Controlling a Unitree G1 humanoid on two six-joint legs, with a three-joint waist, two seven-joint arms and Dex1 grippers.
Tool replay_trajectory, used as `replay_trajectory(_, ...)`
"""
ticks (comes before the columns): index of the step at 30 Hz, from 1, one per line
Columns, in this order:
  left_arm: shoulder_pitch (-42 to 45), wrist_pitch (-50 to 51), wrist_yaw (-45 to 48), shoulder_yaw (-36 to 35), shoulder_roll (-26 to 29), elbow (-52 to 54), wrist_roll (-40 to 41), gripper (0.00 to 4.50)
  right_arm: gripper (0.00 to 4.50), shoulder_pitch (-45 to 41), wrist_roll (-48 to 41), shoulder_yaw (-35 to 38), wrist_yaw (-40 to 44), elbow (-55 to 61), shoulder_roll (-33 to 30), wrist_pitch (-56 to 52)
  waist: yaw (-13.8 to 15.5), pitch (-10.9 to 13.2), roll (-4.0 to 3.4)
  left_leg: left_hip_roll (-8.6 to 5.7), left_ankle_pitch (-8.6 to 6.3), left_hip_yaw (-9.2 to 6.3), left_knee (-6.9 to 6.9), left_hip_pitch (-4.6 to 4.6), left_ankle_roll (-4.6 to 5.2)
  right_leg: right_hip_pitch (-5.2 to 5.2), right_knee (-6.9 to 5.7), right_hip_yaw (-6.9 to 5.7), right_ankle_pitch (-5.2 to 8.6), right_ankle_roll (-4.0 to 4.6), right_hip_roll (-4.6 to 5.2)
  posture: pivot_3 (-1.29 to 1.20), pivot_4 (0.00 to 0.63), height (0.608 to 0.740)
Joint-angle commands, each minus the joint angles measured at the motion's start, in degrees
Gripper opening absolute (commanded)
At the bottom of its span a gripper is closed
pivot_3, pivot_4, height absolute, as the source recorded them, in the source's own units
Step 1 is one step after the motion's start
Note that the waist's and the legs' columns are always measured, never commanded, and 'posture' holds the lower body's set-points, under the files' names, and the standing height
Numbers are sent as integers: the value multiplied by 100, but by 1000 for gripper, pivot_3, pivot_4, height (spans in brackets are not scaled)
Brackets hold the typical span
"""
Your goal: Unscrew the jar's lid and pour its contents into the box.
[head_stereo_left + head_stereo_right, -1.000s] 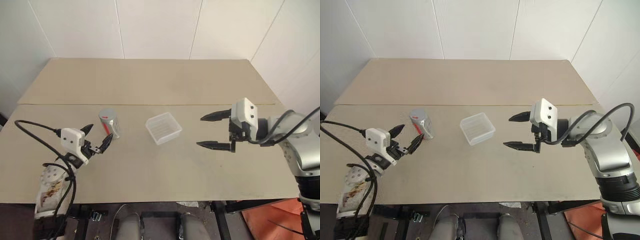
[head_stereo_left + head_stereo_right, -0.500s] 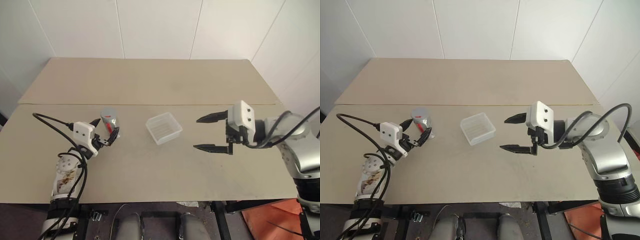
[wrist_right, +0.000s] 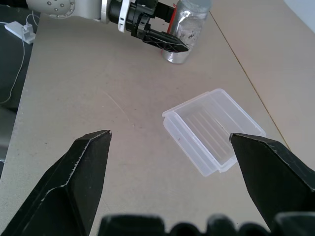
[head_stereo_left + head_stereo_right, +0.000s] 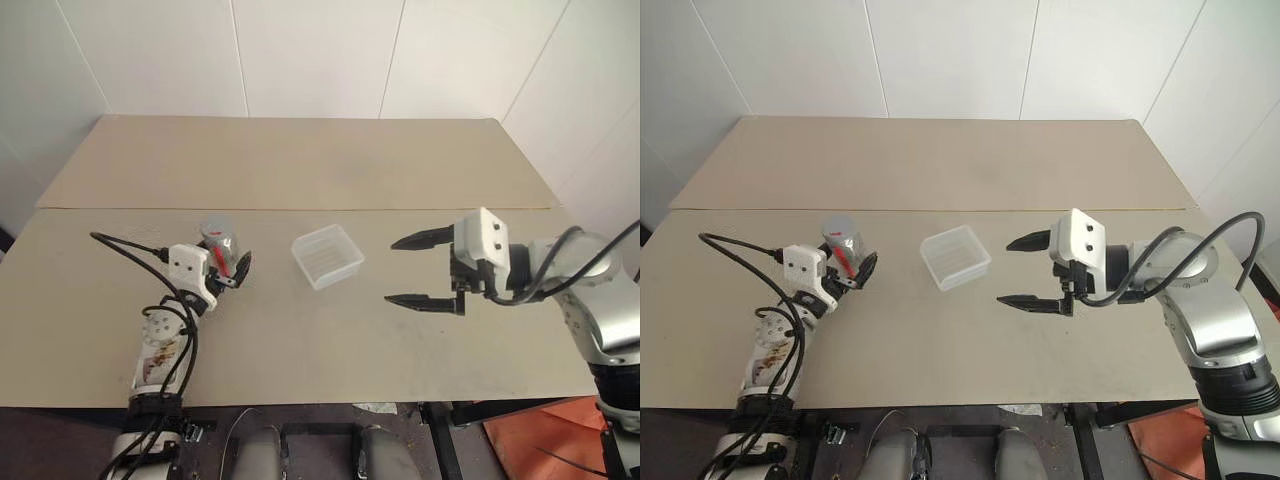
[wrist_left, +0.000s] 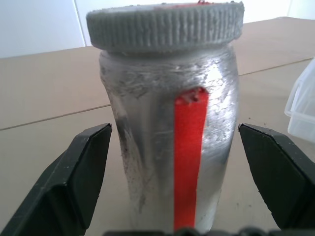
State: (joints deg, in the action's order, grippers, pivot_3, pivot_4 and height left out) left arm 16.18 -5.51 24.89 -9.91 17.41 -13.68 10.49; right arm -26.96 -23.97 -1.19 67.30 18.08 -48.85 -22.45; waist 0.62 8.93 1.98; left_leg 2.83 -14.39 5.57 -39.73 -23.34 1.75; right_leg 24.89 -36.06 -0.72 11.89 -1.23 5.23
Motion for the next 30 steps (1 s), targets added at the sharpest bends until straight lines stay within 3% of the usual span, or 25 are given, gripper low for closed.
replay_trajectory(1, -23, -65, -402, 50, -168, 390, -142, 4464, 4492, -52, -125, 211, -32, 165, -62, 25, -3, 0, 0, 0, 0, -1, 0, 0, 0, 0, 0, 0, 0, 0, 0, 0, 150, 740)
replay_trajectory(10, 109, 57, -904, 71, -319, 484, -312, 4464, 4492, -202, -85, 141, 15, 69, -15, 74, 5, 0, 0, -3, 0, -15, -2, 2, 1, -9, 4, -5, -2, -2, 0, 0, 150, 740)
replay_trajectory(13, 144, -10, -970, 92, -331, 455, -348, 3895, 4500, -193, -85, 143, 9, 85, -15, 73, 4, 0, 0, -2, 0, -15, -1, 2, 1, -9, 4, -6, -1, -2, -1, 0, 150, 740)
replay_trajectory(18, 297, -162, -1082, 128, -363, 366, -435, 2317, 4500, -169, -83, 166, -42, 119, -11, 49, 6, 0, 1, -3, 0, -15, -2, 1, 1, -9, 4, -6, -2, -2, 0, 0, 150, 740)
replay_trajectory(20, 391, -186, -1094, 139, -370, 307, -441, 1924, 4500, -155, -86, 179, -63, 133, -10, 39, 7, 0, 1, -3, 0, -15, -2, 1, 1, -10, 4, -6, -2, -2, 0, 0, 150, 740)
replay_trajectory(25, 511, -194, -1089, 176, -381, 171, -443, 1889, 4500, -75, -121, 196, -174, 265, 18, -20, 5, 0, 1, -4, 0, -15, -2, 1, 1, -10, 5, -6, -2, -3, 0, 0, 150, 740)
replay_trajectory(30, 579, 285, -426, 154, -115, 673, 69, 1889, 4500, -45, -202, 195, -342, 415, 95, -125, -7, 1, 1, -3, 0, -16, -2, 0, 1, -10, 4, -7, -2, -3, -1, 0, 150, 740)
